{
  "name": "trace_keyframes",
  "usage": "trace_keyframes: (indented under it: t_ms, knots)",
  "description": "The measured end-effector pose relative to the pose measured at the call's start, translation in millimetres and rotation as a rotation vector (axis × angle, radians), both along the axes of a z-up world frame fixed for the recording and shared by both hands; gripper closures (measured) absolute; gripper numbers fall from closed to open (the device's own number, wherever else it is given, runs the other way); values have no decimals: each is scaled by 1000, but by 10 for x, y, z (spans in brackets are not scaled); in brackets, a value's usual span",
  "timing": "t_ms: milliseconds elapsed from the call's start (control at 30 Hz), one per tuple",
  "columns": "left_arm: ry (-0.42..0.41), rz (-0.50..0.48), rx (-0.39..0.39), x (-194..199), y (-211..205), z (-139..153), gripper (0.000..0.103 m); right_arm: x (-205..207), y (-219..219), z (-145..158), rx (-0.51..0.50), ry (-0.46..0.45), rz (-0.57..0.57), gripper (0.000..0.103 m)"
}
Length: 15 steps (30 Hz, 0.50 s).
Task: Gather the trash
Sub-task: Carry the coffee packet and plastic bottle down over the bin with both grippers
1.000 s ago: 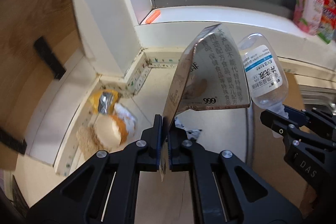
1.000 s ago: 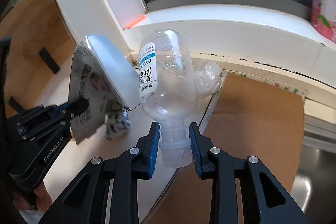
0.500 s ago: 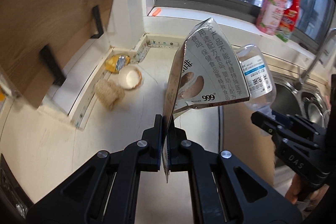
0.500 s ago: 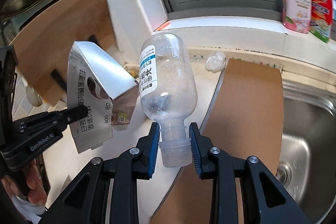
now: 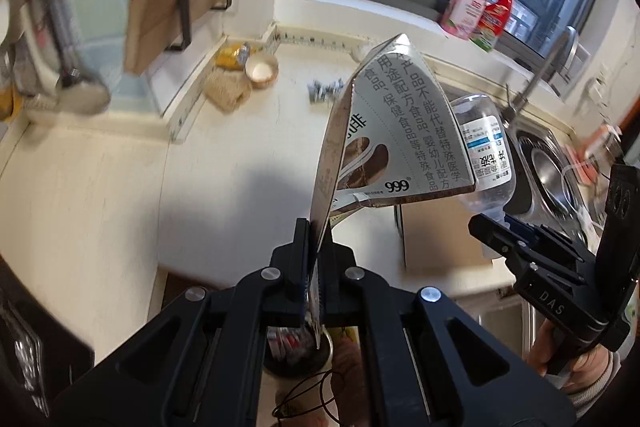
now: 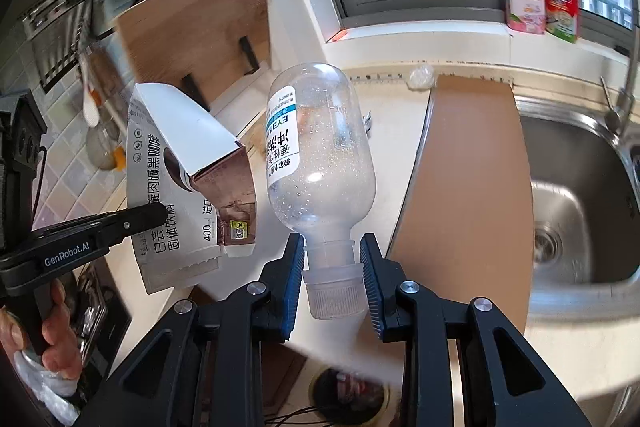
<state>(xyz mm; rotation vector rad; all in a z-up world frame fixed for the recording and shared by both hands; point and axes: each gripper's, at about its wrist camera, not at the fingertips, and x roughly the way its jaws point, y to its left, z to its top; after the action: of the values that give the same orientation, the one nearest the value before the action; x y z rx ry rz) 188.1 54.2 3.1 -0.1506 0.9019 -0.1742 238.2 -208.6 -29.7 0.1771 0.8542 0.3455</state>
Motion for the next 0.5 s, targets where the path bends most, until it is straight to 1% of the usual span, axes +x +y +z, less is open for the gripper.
trace_keyframes:
  t_ms: [167, 300, 433, 500]
  knots:
    - [25, -50, -6, -668, 125, -144, 102, -760, 157, -33, 1, 22, -6, 75]
    - [53, -86, 19, -1122, 171, -341, 102, -1350, 289, -125, -28, 46, 16, 75]
    - [112, -102, 18, -1441, 213, -609, 102, -1768, 380, -312, -47, 98, 34, 75]
    - [149, -107, 15, -1530, 229, -746, 102, -1951, 436, -441, -67, 132, 49, 75]
